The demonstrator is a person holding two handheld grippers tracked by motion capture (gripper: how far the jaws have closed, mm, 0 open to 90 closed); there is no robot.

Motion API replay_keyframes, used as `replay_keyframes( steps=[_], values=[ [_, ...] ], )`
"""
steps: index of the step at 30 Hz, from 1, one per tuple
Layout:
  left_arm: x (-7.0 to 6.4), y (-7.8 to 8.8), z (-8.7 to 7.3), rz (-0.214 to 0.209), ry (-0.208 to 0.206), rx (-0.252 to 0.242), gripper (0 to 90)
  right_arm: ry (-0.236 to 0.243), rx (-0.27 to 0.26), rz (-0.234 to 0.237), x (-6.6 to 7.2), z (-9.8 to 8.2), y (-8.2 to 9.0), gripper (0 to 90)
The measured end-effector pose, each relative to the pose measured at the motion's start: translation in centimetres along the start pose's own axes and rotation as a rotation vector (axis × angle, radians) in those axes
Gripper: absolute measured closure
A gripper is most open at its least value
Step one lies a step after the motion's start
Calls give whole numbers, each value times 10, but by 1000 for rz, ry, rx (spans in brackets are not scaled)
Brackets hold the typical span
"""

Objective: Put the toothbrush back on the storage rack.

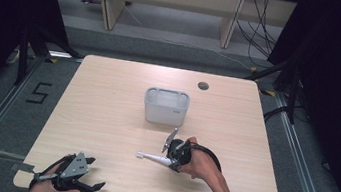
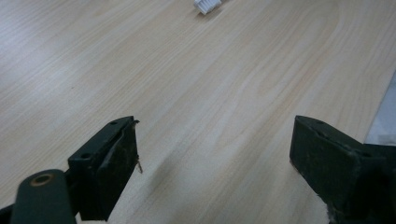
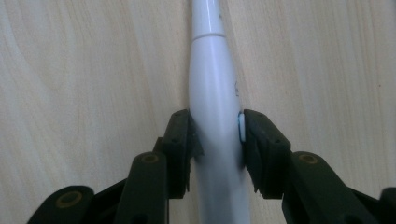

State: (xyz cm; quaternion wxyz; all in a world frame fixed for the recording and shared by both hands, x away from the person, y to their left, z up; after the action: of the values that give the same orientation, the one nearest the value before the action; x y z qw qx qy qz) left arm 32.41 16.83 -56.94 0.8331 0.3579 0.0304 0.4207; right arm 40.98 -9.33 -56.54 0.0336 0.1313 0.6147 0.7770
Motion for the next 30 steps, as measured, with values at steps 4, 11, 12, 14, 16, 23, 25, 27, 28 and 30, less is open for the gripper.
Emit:
replay_keyframes(
  steps=[4,11,12,14,16,23,25,27,28,30],
  values=[
    [-2,1,0,-9,8,-1,147,-27,57,13,0,0,-1,656],
    [-1,2,0,-11,-1,-1,147,-57,111,31,0,4,-1,660],
    [-1,2,0,-11,-1,-1,147,-68,107,49,0,4,-1,661],
    [-3,1,2,-13,16,-18,147,-67,107,54,0,4,-1,661],
    [-3,1,2,-12,16,-16,147,-79,104,60,0,3,-1,662],
    [-2,2,1,-12,10,-6,147,-74,98,67,-3,4,-1,665],
    [-3,1,2,-13,15,-17,147,-81,101,69,-2,4,-1,665],
    [-2,2,1,-13,12,-3,147,-76,97,72,-2,4,-1,666],
    [-2,1,1,-12,10,-7,147,-105,94,82,0,4,-2,666],
    [-1,2,0,-11,-1,-1,147,-105,92,81,0,4,-2,666]
  ],
)
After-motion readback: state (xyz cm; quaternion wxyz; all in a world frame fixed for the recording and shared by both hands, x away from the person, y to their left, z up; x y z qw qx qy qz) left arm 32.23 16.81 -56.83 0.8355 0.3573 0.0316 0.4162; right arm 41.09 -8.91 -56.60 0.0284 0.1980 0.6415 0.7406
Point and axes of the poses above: each handheld gripper's, and its own axes: y roughly backward along the jaws, z roughly out of its top, x roughly to its left, the point moved 9 cm from there along -y, roughly forward along the jaws, and after that the axes turned 14 degrees about z, right-handed, at the moved point
